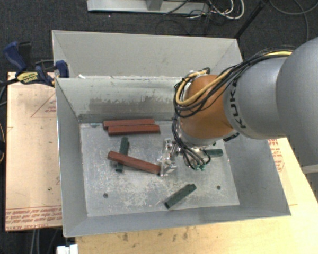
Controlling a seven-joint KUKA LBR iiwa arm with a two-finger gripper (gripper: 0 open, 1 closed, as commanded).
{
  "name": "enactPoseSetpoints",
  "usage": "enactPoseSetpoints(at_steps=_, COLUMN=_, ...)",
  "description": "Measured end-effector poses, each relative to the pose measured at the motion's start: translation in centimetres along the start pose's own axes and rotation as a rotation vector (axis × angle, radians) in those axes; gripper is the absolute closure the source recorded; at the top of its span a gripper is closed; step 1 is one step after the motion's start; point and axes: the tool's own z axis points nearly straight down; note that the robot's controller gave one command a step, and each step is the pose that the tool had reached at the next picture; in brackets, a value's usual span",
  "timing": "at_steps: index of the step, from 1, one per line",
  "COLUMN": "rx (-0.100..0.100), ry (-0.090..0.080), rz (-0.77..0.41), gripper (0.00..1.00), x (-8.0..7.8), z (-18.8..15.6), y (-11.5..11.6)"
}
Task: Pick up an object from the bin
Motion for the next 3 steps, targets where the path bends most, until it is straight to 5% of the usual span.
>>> enactPoseSetpoints(at_steps=1, rx=0.002, ry=0.021, rz=0.019, gripper=1.0, x=-3.7, z=-3.1, y=0.4)
enactPoseSetpoints(at_steps=2, rx=0.002, ry=0.024, rz=0.021, gripper=1.0, x=-3.6, z=-9.5, y=0.4)
enactPoseSetpoints(at_steps=3, rx=-0.003, ry=0.029, rz=-0.195, gripper=0.0, x=-2.7, z=-1.2, y=6.0)
